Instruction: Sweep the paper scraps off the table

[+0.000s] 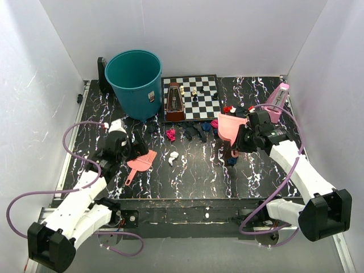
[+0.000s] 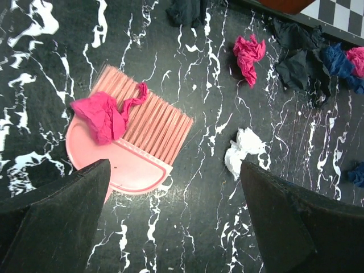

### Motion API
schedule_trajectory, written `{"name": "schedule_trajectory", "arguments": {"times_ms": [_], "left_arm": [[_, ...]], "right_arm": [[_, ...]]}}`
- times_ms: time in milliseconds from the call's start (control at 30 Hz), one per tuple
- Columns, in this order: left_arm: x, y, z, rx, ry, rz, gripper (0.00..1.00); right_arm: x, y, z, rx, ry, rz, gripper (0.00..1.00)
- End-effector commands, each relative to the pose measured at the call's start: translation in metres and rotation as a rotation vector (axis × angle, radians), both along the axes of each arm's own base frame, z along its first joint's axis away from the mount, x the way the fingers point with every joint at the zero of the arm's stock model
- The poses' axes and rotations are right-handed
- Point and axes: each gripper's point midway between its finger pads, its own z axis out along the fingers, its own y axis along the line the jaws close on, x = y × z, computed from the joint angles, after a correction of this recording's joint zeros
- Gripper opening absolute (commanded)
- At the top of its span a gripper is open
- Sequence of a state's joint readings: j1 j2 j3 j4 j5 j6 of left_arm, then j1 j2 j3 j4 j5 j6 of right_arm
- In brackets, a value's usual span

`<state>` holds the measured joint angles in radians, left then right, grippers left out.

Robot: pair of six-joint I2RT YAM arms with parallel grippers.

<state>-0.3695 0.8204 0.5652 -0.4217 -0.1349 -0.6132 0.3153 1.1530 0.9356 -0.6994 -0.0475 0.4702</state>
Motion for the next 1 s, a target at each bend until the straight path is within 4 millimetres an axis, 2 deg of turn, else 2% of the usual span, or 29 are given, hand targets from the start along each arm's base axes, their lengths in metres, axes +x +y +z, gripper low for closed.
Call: {"name": "schedule_trajectory", "arguments": {"times_ms": [0, 133, 267, 400, 467, 567, 667, 733, 767, 833, 967], "left_arm": [[-0.009, 0.018, 0.012, 0.135, 0.132, 0.025, 0.98], [-0.009, 0.027, 0.013, 0.226, 0.249, 0.049, 0.98], [-0.011, 0.026, 0.000, 0.211, 0.321, 0.088, 0.98], [-0.017, 0.021, -0.009, 0.141, 0.315, 0.117, 0.98], [-0.024, 0.025, -0.014, 0.115, 0.331, 0.168, 0.98], [-0.037, 0.030, -0.027, 0.065, 0.377, 0.234, 0.98], [-0.050, 0.035, -0.039, 0.053, 0.443, 0.268, 0.98], [-0.058, 0.043, -0.041, 0.076, 0.473, 0.305, 0.97], [-0.060, 0.046, -0.043, 0.083, 0.487, 0.323, 0.96], [-0.065, 0.048, -0.048, 0.076, 0.507, 0.353, 0.94], [-0.065, 0.034, -0.067, -0.026, 0.516, 0.344, 0.91]], "right_arm": [[0.011, 0.013, 0.004, 0.025, -0.079, 0.069, 0.29], [0.010, 0.018, 0.007, 0.047, -0.116, 0.085, 0.29], [0.010, 0.007, -0.006, -0.011, -0.103, 0.034, 0.31], [0.009, -0.020, -0.037, -0.159, -0.012, -0.095, 0.41], [0.010, -0.026, -0.048, -0.203, 0.017, -0.109, 0.45], [0.012, -0.023, -0.060, -0.214, 0.062, -0.095, 0.51], [0.013, -0.013, -0.067, -0.187, 0.082, -0.070, 0.63], [0.015, -0.011, -0.064, -0.183, 0.067, -0.066, 0.79], [0.016, -0.010, -0.059, -0.173, 0.042, -0.066, 0.81], [0.019, -0.005, -0.045, -0.141, -0.021, -0.057, 0.82], [0.020, 0.003, -0.024, -0.067, -0.109, -0.044, 0.82]]}}
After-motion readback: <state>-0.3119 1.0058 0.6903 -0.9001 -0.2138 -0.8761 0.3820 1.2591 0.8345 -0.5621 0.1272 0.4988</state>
